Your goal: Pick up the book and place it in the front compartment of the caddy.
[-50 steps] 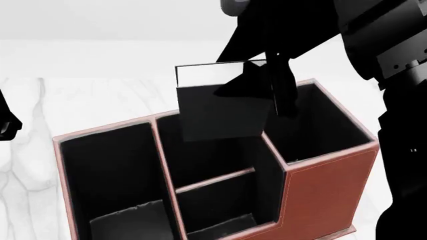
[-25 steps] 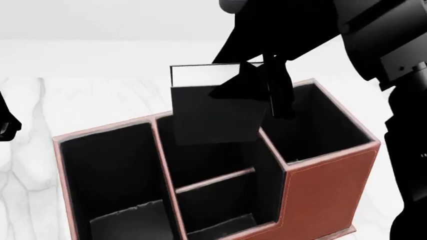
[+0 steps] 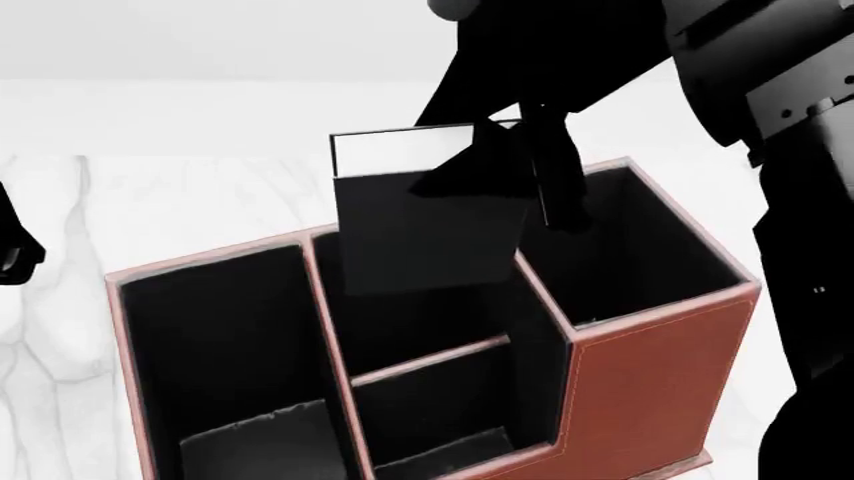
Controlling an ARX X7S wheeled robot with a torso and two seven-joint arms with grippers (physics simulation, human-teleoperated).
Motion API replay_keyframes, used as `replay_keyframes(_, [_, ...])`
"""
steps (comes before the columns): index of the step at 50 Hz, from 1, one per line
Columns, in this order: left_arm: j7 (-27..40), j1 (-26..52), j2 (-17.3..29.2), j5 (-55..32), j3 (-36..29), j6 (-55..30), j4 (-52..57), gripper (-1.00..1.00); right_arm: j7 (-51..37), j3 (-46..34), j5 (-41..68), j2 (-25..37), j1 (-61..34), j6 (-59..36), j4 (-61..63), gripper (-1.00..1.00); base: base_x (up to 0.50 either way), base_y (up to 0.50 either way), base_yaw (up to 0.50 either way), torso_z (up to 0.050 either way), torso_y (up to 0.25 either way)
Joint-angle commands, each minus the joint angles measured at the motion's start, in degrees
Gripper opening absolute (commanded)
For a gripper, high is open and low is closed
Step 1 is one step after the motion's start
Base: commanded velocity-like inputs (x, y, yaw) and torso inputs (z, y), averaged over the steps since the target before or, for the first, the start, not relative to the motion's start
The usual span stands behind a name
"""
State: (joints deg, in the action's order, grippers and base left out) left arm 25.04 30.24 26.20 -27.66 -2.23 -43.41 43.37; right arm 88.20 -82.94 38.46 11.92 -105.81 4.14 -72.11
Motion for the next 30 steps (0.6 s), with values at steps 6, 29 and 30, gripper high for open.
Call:
replay_keyframes(6, [-0.7,-0.1,-0.9,0.1,1.0,0.7,-0.1,1.00,1.7,-12.6,13.6,-2.0,-1.9,8.2,-2.8,-1.00,0.00,0.00,0.00,0.002,0.002])
replay_keyframes(29, [-0.6,0.6,-0.5,-0.2,0.8,1.0,-0.7,1.00,1.6,12.3,-9.0,-3.0,1.7,10.2,-2.9,-1.00,0.00,0.00,0.00,0.000,0.001])
replay_keyframes(30, [-0.6,0.6,-0.5,-0.3,0.8,1.0,-0.7,1.00,1.7,12.0,-8.4,-3.1,1.7,10.2,-2.9,-1.00,0.00,0.00,0.00,0.000,0.000])
